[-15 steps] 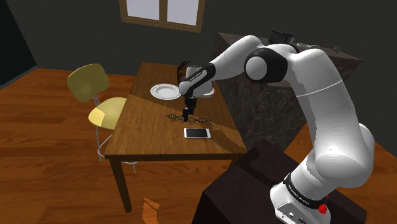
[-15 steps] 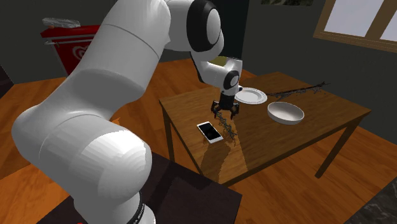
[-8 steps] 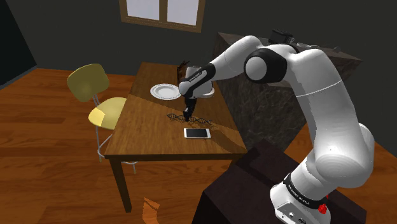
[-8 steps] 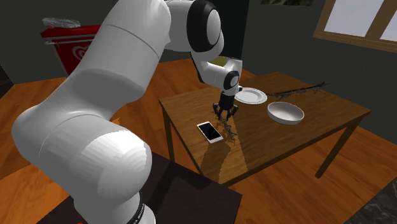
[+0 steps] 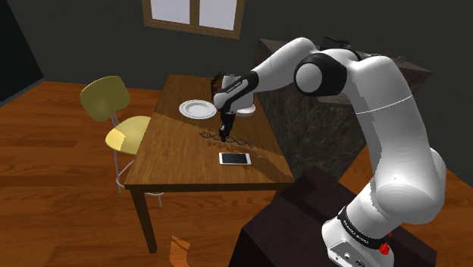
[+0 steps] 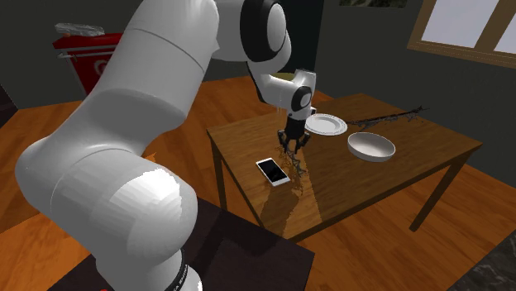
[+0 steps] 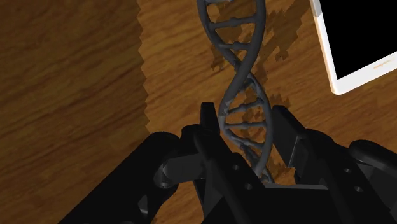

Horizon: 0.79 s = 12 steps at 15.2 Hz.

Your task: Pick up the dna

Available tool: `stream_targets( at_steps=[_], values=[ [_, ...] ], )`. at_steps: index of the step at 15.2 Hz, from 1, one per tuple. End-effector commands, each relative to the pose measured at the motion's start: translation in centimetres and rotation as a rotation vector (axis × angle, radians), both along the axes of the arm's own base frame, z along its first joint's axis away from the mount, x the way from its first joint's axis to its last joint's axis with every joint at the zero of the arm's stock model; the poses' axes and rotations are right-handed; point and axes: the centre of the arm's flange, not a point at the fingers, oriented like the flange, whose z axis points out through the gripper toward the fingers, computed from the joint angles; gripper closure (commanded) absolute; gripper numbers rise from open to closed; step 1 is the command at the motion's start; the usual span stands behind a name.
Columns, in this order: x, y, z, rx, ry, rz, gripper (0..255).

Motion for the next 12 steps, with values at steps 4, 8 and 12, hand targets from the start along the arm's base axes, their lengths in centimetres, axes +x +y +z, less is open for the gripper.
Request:
stream_targets(
  at_steps=[4, 8, 12],
  values=[
    [0.0, 0.0, 2.8, 0.0, 0.0, 0.0, 255],
    [0.0, 0.0, 4.9, 0.0, 0.0, 0.0, 255],
    [0.0, 0.0, 6.0, 0.0, 0.0, 0.0, 255]
  ],
)
